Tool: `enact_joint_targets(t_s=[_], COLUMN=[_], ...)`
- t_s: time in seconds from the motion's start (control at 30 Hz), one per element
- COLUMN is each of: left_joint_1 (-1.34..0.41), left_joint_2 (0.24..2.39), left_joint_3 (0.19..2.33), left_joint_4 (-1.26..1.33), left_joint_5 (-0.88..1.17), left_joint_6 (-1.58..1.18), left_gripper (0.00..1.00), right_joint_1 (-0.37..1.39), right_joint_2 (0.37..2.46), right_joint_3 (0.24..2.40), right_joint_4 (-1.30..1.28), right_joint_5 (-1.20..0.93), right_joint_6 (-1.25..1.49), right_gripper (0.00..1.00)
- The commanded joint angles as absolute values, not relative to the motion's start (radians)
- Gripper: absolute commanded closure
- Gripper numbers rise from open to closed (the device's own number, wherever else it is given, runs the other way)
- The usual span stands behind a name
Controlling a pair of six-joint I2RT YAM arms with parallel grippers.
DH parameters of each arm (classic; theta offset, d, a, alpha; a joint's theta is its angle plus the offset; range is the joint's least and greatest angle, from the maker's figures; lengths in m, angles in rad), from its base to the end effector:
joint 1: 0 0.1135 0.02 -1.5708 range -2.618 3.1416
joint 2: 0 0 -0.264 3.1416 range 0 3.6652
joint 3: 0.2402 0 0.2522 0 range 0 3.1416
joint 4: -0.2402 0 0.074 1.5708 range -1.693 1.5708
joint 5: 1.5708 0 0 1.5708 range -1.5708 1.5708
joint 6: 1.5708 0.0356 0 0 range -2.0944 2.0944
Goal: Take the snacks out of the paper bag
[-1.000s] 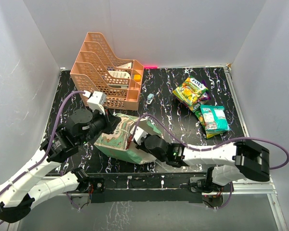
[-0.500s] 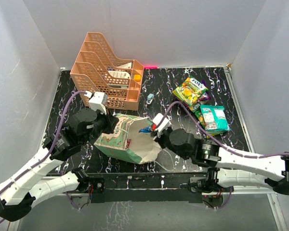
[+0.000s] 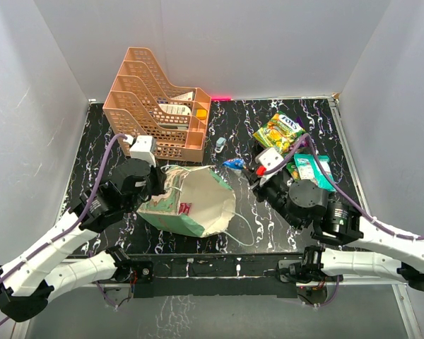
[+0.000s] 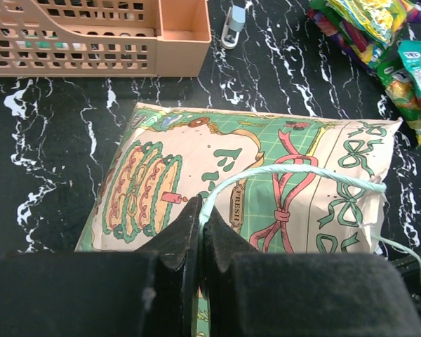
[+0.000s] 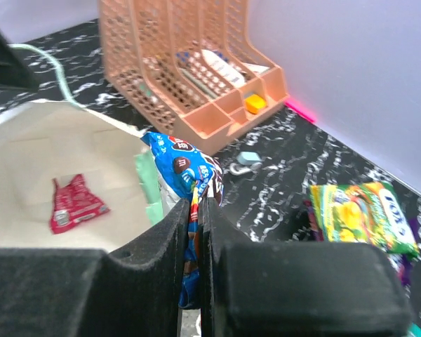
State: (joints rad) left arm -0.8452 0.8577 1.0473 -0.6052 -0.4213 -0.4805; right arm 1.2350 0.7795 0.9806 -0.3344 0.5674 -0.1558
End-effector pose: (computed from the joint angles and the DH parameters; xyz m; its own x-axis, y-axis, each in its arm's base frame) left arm 0.1263 -0.1205 0.3753 -0.4384 -0.1414 -0.8876 0.2614 0.9248 -0.2765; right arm 0.0719 0.1479 0.3930 0.0530 -0.2451 -0.9680 -0.6199 0.7519 -0.2244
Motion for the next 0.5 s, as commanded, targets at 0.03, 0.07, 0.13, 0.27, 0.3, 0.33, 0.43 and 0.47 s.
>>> enact_joint_targets(t_s=[0.03, 0.07, 0.13, 0.27, 0.3, 0.33, 0.43, 0.47], left_joint_1=[-0.842, -0.843, -0.842, -0.842, -0.842, -0.842, -0.842, -0.842], left_joint_2=[0.842, 0.843, 0.841, 0.837, 0.835, 0.832, 0.831, 0.835], left_joint_3=[1.080, 1.081, 1.084, 1.110, 1.121, 1.134, 1.180, 1.201], left_joint_4=[-0.646, -0.647, -0.646, -0.642, -0.640, -0.636, -0.610, -0.608], left_joint_5=[-0.499, -0.503, -0.513, -0.532, -0.538, -0.543, -0.540, -0.545], left_joint_6=[-0.494, -0.494, -0.491, -0.455, -0.434, -0.410, -0.313, -0.285], left_gripper=[1.00, 1.00, 1.00, 1.00, 1.00, 1.00, 1.00, 1.00], right_joint_1=[1.235, 1.233, 1.208, 0.993, 0.925, 0.870, 0.684, 0.618], right_joint_2=[0.793, 0.805, 0.837, 0.892, 0.906, 0.924, 0.974, 0.988], right_joint_3=[0.989, 0.976, 0.949, 0.917, 0.908, 0.896, 0.867, 0.860], right_joint_4=[-0.167, -0.112, -0.029, -0.015, -0.025, -0.034, -0.057, -0.066], right_joint_5=[0.953, 1.032, 1.162, 1.104, 1.071, 1.052, 0.977, 0.946], right_joint_6=[-0.191, -0.189, -0.231, -0.206, -0.185, -0.166, -0.064, -0.021], right_gripper=[0.93, 0.93, 0.93, 0.93, 0.93, 0.93, 0.93, 0.93])
